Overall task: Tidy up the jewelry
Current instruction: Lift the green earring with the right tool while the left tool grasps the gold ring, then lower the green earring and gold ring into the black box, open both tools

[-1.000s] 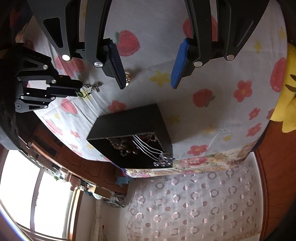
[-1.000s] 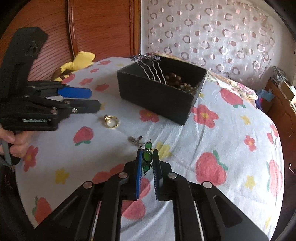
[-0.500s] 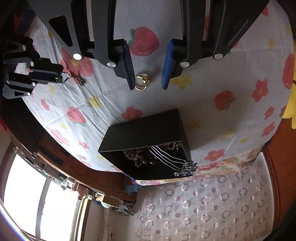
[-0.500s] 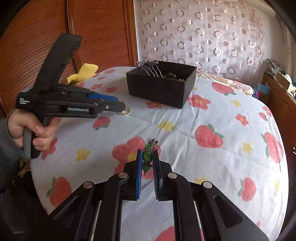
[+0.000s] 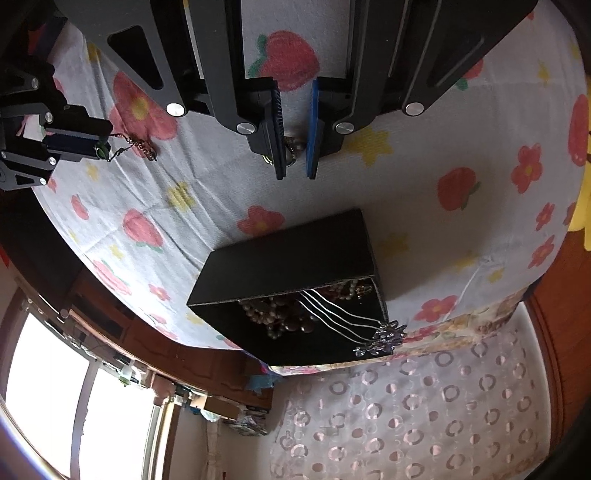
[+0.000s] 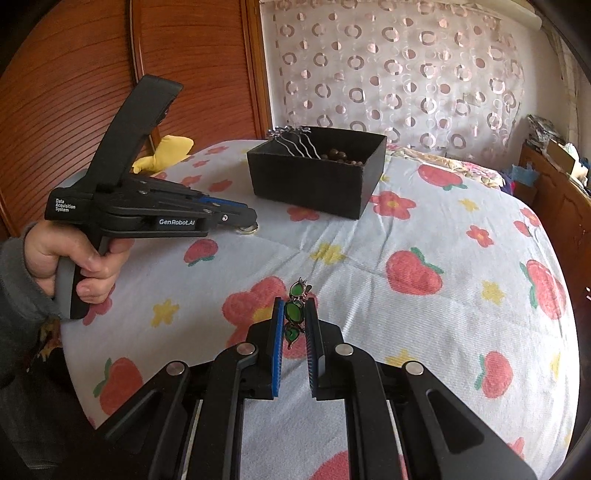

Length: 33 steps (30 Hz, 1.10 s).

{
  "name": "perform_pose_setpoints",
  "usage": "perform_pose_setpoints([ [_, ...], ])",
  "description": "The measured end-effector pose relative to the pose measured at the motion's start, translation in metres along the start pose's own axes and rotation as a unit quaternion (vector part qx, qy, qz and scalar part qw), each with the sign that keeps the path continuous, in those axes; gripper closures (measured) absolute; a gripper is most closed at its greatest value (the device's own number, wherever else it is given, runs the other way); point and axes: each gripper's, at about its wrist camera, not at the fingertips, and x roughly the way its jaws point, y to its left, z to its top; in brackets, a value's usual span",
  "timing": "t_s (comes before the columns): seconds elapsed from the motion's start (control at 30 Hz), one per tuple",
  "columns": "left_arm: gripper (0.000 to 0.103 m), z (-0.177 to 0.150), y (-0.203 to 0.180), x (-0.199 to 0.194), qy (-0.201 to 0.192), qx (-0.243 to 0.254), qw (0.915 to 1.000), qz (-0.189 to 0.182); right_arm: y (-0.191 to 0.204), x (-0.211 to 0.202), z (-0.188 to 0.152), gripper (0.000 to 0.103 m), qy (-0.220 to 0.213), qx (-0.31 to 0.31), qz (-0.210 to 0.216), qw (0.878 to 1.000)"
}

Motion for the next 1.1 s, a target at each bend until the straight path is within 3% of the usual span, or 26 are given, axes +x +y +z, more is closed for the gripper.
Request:
perform_pose_setpoints([
  [0.37, 0.094, -0.004, 0.007, -0.028, -0.035, -0.021, 0.999, -0.021, -0.001, -0.001, 0.001, 0.091, 0.0, 0.004, 0.002, 1.0],
  [0.53, 0.093, 0.001, 0.008, -0.046, -0.061, -0.032, 0.9972, -0.028, 0.003, -0.011, 0.009, 0.091, -0.021, -0.003, -0.002, 1.0],
  [0.83, 0.093, 0.015, 0.009, -0.078, -0.107, -0.04, 0.9932, -0.024, 0.008, -0.036, 0.048, 0.091, -0.063, -0.029, -0.005, 0.998],
  [1.1, 0.093, 0.023, 0.016, -0.089, -0.122, -0.044, 0.9913, -0.02, 0.005, -0.027, 0.102, 0.091, -0.081, -0.048, -0.008, 0.996],
])
